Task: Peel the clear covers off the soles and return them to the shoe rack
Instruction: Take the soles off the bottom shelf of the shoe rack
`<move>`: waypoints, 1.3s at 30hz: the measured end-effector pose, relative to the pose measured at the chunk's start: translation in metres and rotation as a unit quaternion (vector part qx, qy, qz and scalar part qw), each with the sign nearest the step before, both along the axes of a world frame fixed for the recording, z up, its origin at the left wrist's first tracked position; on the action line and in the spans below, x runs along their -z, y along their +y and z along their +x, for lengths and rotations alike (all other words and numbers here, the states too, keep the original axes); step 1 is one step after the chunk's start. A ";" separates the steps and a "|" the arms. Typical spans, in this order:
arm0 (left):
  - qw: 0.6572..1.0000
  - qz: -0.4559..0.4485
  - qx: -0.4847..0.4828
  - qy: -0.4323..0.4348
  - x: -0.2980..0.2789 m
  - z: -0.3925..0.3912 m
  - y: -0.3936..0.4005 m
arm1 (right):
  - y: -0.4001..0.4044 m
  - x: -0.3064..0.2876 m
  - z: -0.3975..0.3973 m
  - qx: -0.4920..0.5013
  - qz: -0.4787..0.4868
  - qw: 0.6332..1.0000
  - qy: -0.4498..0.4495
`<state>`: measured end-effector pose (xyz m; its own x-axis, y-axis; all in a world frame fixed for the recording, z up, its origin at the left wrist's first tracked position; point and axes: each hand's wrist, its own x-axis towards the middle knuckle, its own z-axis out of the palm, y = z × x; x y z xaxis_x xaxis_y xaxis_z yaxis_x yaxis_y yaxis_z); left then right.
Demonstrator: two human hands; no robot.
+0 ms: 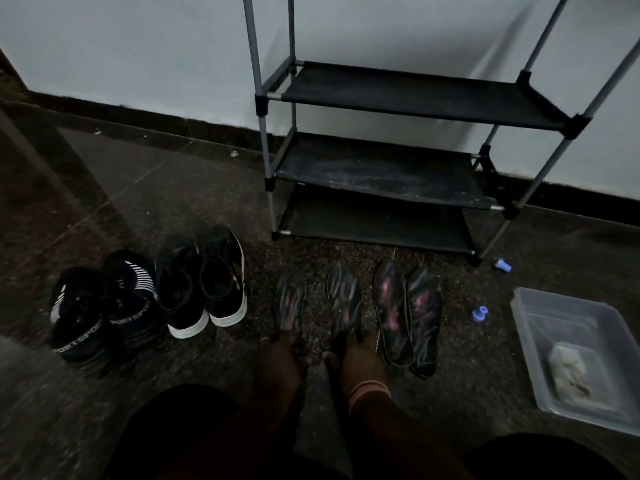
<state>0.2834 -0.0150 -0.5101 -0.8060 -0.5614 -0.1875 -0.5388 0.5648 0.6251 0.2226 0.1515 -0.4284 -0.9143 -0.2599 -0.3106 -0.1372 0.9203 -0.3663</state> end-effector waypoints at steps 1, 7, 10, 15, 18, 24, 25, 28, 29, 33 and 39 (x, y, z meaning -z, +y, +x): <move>1.000 -0.006 -0.004 -0.009 -0.001 0.000 0.002 | 0.000 0.001 0.000 -0.008 -0.012 1.000 0.002; 0.995 -0.093 0.001 -0.043 -0.064 0.010 0.025 | 0.010 -0.013 0.006 -0.016 -0.015 0.999 0.031; 0.994 -0.099 0.029 0.045 -0.070 0.009 0.024 | 0.016 -0.032 0.010 -0.017 -0.014 0.999 0.026; 0.983 -0.073 0.073 0.154 -0.096 0.001 0.034 | 0.040 -0.064 0.003 -0.098 0.007 0.995 0.008; 0.982 -0.052 0.101 0.151 -0.103 -0.004 0.047 | 0.059 -0.087 -0.007 -0.109 0.012 0.994 0.011; 0.976 -0.016 0.156 0.152 -0.123 -0.027 0.098 | 0.123 -0.127 -0.032 -0.048 0.031 0.998 0.024; 0.975 -0.010 0.166 0.151 -0.123 -0.032 0.108 | 0.139 -0.128 -0.035 -0.032 0.040 0.998 0.020; 0.973 0.005 0.173 0.150 -0.123 -0.048 0.139 | 0.187 -0.123 -0.041 0.057 0.061 0.996 0.010; 0.972 0.013 0.178 0.154 -0.122 -0.053 0.151 | 0.199 -0.121 -0.042 0.093 0.053 0.994 0.009; 0.963 0.020 0.227 0.144 -0.126 -0.068 0.194 | 0.216 -0.121 -0.054 0.184 -0.038 0.982 0.023; 0.954 0.016 0.264 0.141 -0.125 -0.094 0.240 | 0.248 -0.125 -0.078 0.232 -0.055 0.971 0.029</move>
